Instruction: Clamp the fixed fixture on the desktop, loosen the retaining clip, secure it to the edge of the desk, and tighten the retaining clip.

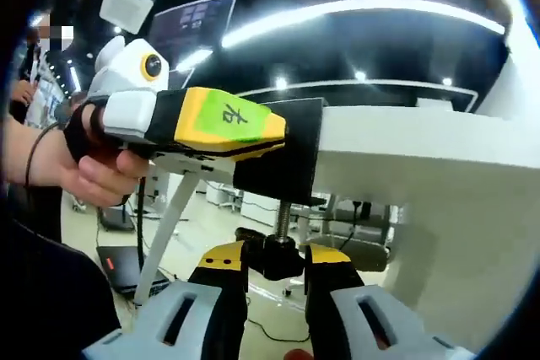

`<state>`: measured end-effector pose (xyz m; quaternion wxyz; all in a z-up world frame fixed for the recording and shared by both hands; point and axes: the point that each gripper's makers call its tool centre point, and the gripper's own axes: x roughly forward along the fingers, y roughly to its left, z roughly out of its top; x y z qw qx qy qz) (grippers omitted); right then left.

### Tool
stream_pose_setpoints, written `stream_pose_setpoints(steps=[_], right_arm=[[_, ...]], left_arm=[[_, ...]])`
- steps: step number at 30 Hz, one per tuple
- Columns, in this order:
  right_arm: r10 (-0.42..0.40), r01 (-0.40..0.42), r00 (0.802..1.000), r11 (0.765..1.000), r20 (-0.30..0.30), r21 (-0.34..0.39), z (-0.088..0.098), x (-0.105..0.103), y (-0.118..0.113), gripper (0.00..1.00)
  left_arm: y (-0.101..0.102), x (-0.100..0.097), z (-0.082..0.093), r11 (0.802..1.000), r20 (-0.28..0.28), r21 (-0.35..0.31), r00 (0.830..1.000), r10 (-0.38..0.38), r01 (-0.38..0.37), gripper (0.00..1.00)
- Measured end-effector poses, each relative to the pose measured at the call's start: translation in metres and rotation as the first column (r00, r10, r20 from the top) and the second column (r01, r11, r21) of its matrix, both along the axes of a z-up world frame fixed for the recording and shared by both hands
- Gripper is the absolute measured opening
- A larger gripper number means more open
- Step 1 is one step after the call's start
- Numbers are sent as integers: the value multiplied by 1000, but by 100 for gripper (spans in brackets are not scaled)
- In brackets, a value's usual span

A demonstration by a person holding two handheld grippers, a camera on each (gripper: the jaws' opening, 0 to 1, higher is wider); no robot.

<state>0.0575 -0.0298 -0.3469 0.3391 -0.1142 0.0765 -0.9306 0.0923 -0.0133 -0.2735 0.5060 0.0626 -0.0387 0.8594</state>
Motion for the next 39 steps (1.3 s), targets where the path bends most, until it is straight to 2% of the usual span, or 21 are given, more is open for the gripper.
stream_pose_setpoints(steps=[2, 6, 10, 12, 13, 15, 17, 21, 22, 23, 26, 34, 39], right_arm=[[67, -67, 997, 998, 29, -4, 0, -1, 0, 24], [130, -129, 990, 991, 49, -21, 0, -4, 0, 24], [141, -139, 989, 990, 45, -33, 0, -3, 1, 24], [124, -123, 991, 991, 39, -44, 0, -2, 2, 25], [105, -102, 993, 993, 57, -63, -1, -1, 5, 25], [116, -106, 991, 986, 74, -130, 2, 10, 6, 30], [40, -27, 996, 986, 75, -162, 1, 14, 18, 31], [-95, 104, 993, 988, 76, -118, -8, 17, 24, 31], [-92, 99, 993, 988, 70, -115, -7, 17, 19, 31], [-120, 128, 990, 986, 74, -107, -7, 13, 17, 31], [-145, 156, 986, 977, 84, -144, -1, 10, 12, 30], [-157, 173, 980, 976, 120, -135, 1, -2, 11, 24], [-118, 128, 989, 985, 88, -113, 0, -2, 11, 24]], left_arm=[[0, 0, 0, 1000, 2, -2, 1000, -4, 4, 1], [0, 1, 0, 1000, -4, -4, 1000, -7, 7, 1], [0, 1, 0, 1000, 10, 10, 1000, -7, 7, 1], [0, 1, 0, 1000, 19, 13, 1000, -8, 8, 1], [0, 1, 1, 1000, 25, 16, 1000, -9, 9, 1], [0, 1, 1, 1000, 39, 20, 999, -16, 15, 1], [1, 1, 0, 1000, 34, 9, 999, -17, 17, 1], [1, 2, 0, 1000, 29, 12, 999, -19, 19, 1], [1, 2, 0, 1000, 28, 15, 999, -19, 18, 1], [1, 2, 0, 1000, 28, 20, 999, -17, 16, 1], [1, 2, 1, 1000, 27, 27, 1000, -13, 12, 1], [2, 1, 0, 1000, 13, 5, 1000, -3, 3, 1], [2, 1, 0, 1000, 20, 20, 1000, -7, 6, 1]])
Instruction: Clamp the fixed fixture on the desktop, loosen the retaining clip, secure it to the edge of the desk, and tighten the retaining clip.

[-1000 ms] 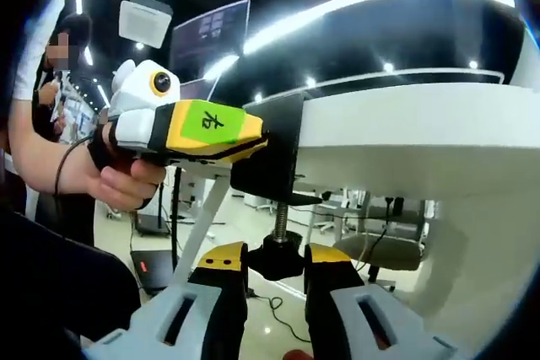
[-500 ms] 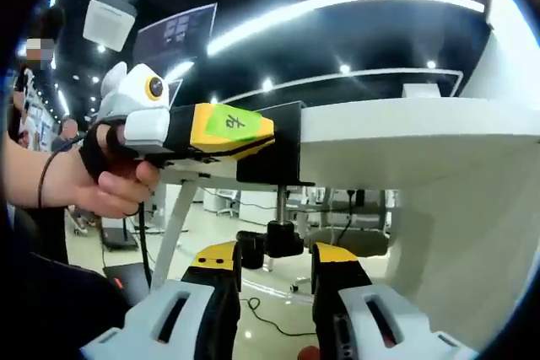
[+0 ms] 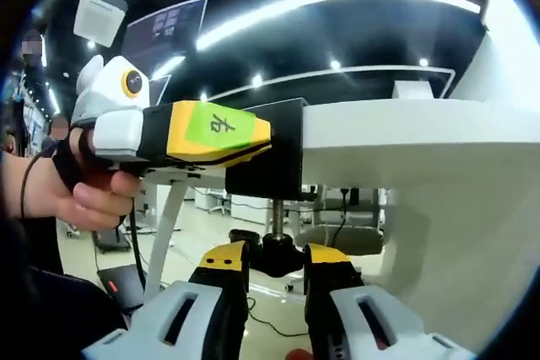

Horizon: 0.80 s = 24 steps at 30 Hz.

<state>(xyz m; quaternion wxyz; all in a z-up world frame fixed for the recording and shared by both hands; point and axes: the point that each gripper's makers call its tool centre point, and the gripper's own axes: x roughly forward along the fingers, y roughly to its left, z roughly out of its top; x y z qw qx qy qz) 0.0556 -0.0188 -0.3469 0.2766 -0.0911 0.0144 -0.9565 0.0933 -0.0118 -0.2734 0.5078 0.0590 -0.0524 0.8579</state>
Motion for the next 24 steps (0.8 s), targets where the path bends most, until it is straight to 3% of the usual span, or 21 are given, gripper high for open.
stream_pose_setpoints(steps=[4, 9, 18, 24], right_arm=[[113, -112, 993, 993, -27, 45, 0, 0, -3, 24], [251, -250, 968, 966, -11, 70, -1, -1, -4, 24], [300, -300, 954, 954, -4, 23, -1, -3, -3, 24], [243, -243, 970, 970, -1, 19, -5, 7, -1, 35]], left_arm=[[0, 0, 0, 1000, -1, 3, 1000, -3, 3, 1], [0, 0, 0, 1000, -2, 3, 1000, 1, -1, 1], [0, 1, 0, 1000, -6, 3, 1000, -2, 2, 1], [0, 1, 0, 1000, 0, 7, 1000, 1, -1, 1]])
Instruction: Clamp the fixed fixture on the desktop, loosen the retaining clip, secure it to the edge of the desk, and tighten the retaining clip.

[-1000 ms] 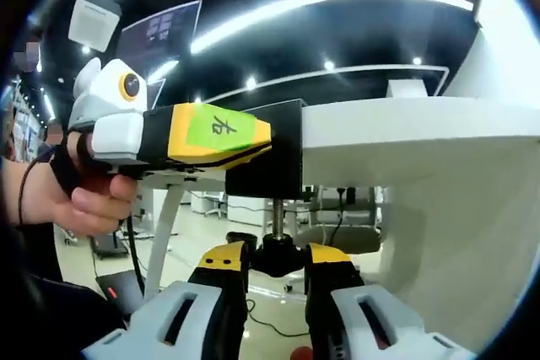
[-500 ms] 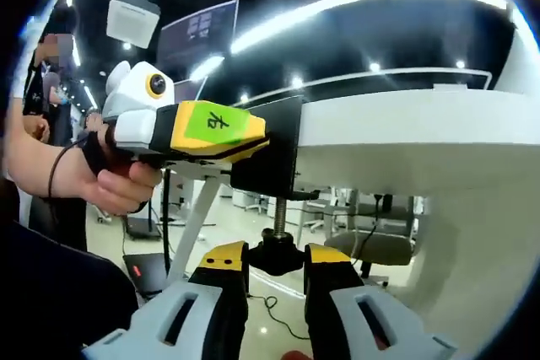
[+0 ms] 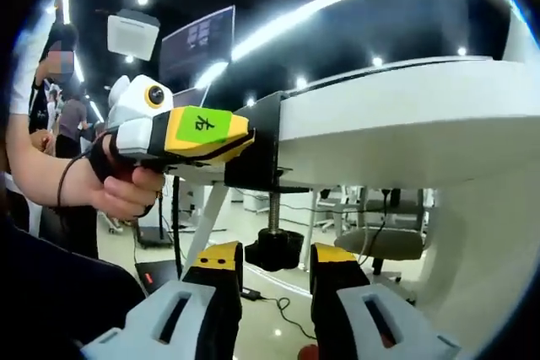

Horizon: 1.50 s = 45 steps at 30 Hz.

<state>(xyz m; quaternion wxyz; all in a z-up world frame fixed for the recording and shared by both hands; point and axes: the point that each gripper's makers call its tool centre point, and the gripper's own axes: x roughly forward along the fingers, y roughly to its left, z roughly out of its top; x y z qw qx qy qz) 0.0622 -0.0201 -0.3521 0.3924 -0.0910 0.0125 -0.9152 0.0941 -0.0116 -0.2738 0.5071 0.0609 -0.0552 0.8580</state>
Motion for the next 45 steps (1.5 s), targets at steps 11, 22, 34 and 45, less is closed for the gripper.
stream_pose_setpoints(steps=[11, 22, 34, 45], right_arm=[[-301, 304, 952, 952, -56, 48, 7, -3, -6, 34], [-284, 285, 958, 958, -40, 18, 6, -11, 1, 23], [-11, 27, 994, 990, -110, 141, 3, -8, -6, 24], [-212, 216, 975, 974, 70, -63, 9, -4, 19, 34]], left_arm=[[-1, 0, 0, 1000, 0, 20, 1000, 3, -3, 1], [0, 1, 0, 1000, -6, 14, 1000, 6, -6, 1], [0, 1, 1, 1000, 6, 16, 1000, -4, 3, 1], [5, 1, -4, 1000, -3, 7, 1000, -9, 9, 1]])
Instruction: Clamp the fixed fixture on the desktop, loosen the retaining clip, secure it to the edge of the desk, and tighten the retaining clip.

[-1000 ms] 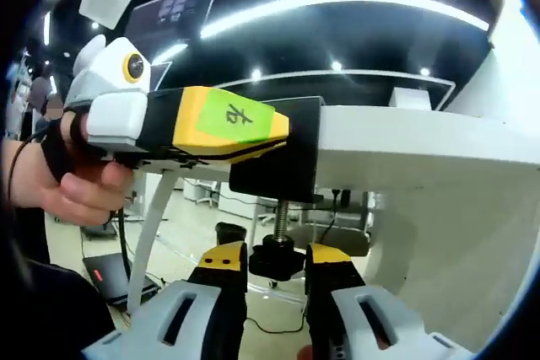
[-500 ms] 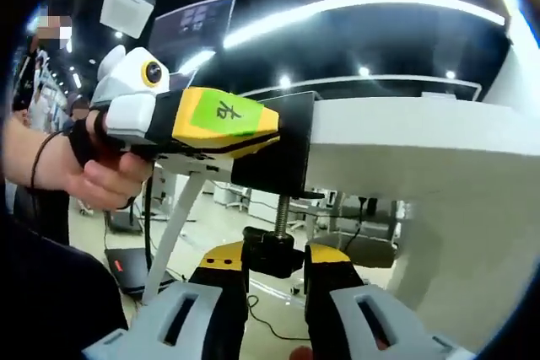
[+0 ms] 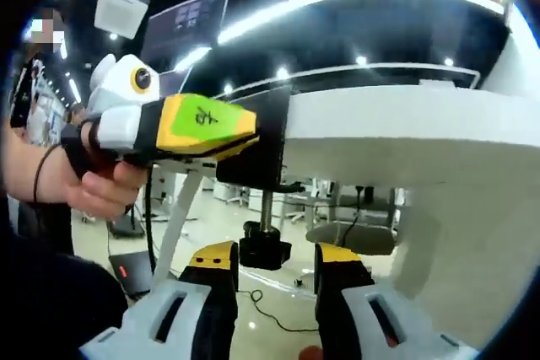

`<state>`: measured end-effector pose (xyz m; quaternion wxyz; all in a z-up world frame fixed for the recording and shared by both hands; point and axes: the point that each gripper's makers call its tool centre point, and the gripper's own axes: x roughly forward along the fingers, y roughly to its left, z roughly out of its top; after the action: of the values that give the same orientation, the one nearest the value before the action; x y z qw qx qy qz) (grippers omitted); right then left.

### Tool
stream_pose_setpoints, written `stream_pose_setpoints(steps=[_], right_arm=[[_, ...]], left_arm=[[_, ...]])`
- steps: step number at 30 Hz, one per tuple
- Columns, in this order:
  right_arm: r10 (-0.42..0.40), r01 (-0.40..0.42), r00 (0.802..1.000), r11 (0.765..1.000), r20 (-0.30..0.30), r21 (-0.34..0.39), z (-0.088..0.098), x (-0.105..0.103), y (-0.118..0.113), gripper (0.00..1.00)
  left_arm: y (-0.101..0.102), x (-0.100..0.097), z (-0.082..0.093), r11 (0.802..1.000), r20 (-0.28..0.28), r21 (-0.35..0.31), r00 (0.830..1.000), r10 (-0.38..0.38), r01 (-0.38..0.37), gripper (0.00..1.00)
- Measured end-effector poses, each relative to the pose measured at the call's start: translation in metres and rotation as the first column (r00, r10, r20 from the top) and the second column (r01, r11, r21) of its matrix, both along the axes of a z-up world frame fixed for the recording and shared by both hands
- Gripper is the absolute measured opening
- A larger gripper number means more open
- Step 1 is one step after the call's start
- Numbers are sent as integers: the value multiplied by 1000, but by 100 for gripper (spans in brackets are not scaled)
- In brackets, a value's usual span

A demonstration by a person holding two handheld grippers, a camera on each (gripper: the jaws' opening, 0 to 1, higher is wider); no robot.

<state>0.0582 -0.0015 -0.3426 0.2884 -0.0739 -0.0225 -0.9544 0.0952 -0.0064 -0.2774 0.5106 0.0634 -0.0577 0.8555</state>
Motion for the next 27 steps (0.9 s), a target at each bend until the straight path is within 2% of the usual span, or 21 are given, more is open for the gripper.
stream_pose_setpoints(steps=[2, 5, 6, 9, 13, 14, 15, 19, 23, 27], right_arm=[[-32, 34, 999, 997, 34, -66, 2, 5, 5, 34], [-78, 80, 996, 993, 33, -81, 7, 19, 1, 32], [-110, 113, 993, 991, 51, -78, 5, 20, 1, 32], [-168, 169, 985, 985, 42, -20, 1, 17, -6, 32], [-152, 153, 988, 988, 28, -25, 0, 8, -20, 28], [-171, 171, 985, 985, -4, 18, 1, 4, -19, 28], [-171, 171, 985, 985, -8, 16, 0, 2, -20, 27], [-177, 178, 984, 984, 15, -7, 1, -4, -18, 21], [-175, 175, 985, 985, 10, -5, 2, -6, -14, 19], [-136, 136, 991, 990, -6, 21, 2, -4, -15, 18]], left_arm=[[0, 0, -1, 1000, -2, -8, 1000, 1, -1, 1], [0, 0, -1, 1000, 1, 0, 1000, -1, 1, 1], [0, -1, -1, 1000, 1, 3, 1000, -1, 1, 1], [0, -1, -1, 1000, 2, 4, 1000, -1, 1, 1], [0, -1, -1, 1000, 3, 4, 1000, 3, -3, 1], [0, -1, -1, 1000, -6, 0, 1000, 3, -3, 1], [0, -1, -1, 1000, -5, 1, 1000, 2, -2, 1], [0, -1, -1, 1000, -4, 1, 1000, 1, -1, 1], [-1, -2, 0, 1000, -7, 7, 1000, 4, -4, 1], [-1, -2, 0, 1000, 2, 15, 1000, 3, -3, 1]])
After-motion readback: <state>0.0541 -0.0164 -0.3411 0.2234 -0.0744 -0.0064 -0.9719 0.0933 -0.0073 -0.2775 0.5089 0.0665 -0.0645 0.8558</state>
